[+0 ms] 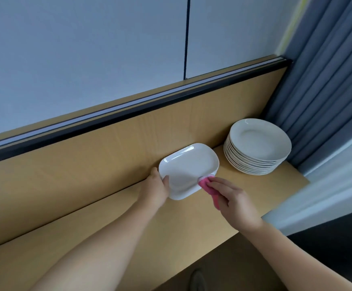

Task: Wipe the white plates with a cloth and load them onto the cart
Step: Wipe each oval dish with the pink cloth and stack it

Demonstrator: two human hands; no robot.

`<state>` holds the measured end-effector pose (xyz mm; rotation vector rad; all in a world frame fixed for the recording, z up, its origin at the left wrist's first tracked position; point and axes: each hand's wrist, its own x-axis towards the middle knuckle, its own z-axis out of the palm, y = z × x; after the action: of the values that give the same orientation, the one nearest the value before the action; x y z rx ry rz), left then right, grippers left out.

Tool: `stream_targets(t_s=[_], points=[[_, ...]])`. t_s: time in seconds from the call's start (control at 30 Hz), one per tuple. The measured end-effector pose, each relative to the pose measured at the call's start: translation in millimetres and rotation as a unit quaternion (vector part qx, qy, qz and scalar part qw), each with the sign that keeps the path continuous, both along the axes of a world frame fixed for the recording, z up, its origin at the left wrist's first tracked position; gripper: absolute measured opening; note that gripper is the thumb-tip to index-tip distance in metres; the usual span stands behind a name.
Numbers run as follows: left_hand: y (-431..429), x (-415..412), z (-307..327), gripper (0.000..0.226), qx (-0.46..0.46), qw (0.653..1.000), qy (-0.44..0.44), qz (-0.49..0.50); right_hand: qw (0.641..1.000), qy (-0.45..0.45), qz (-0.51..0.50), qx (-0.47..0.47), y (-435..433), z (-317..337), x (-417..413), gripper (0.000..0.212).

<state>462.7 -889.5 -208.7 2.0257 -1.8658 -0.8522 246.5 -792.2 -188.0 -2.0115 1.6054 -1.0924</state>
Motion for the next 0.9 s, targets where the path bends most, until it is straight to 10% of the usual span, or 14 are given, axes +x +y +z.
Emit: stream_targets(t_s=[0.9], points=[[10.5,52.9,15.7,0.015,-0.016,0.971,0.154,0.182,0.996,-0.031,0.050,-0.061,-78.1,40.0,-33.7,0.036]])
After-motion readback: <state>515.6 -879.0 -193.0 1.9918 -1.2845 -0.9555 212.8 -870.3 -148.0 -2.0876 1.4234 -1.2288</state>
